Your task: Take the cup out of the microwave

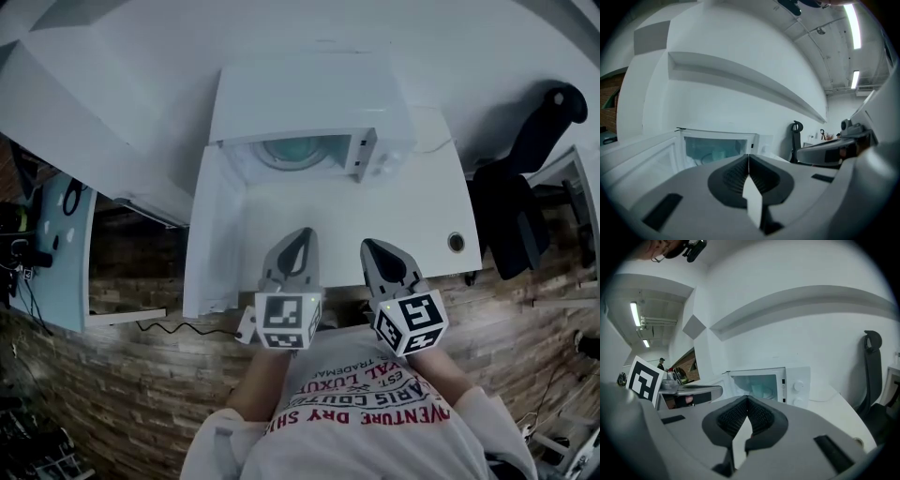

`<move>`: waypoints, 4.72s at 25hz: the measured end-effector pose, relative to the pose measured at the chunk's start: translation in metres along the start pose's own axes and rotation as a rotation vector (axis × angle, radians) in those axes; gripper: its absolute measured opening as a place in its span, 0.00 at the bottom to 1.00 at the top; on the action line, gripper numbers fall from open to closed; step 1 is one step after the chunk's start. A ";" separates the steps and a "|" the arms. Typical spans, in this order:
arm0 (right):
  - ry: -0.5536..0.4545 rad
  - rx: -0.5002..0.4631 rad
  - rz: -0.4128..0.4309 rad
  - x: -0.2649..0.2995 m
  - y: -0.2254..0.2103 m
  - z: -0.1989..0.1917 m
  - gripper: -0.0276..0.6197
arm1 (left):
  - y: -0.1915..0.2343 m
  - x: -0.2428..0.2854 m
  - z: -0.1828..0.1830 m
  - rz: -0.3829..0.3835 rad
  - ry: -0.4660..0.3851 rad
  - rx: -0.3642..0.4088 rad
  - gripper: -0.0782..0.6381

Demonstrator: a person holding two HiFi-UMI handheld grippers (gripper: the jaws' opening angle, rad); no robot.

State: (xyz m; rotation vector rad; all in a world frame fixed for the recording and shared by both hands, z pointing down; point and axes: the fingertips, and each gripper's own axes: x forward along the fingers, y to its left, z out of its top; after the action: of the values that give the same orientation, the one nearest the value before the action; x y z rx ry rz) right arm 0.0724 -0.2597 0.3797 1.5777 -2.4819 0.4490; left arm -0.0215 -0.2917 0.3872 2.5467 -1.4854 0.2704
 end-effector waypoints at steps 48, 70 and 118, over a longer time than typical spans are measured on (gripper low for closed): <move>0.138 -0.059 0.050 0.203 -0.104 -0.039 0.05 | 0.142 0.245 -0.070 0.182 0.091 -0.048 0.72; 0.199 -0.066 0.043 0.198 -0.103 -0.057 0.05 | 0.151 0.278 -0.071 0.220 0.149 0.008 0.63; -0.146 -0.106 0.008 0.065 -0.003 0.041 0.05 | 0.040 0.015 0.034 0.089 -0.038 0.109 0.62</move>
State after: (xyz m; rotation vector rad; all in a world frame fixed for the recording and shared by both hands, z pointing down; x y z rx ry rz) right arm 0.0483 -0.3306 0.3610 1.6126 -2.5717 0.2054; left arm -0.0470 -0.3318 0.3609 2.5859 -1.6441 0.3264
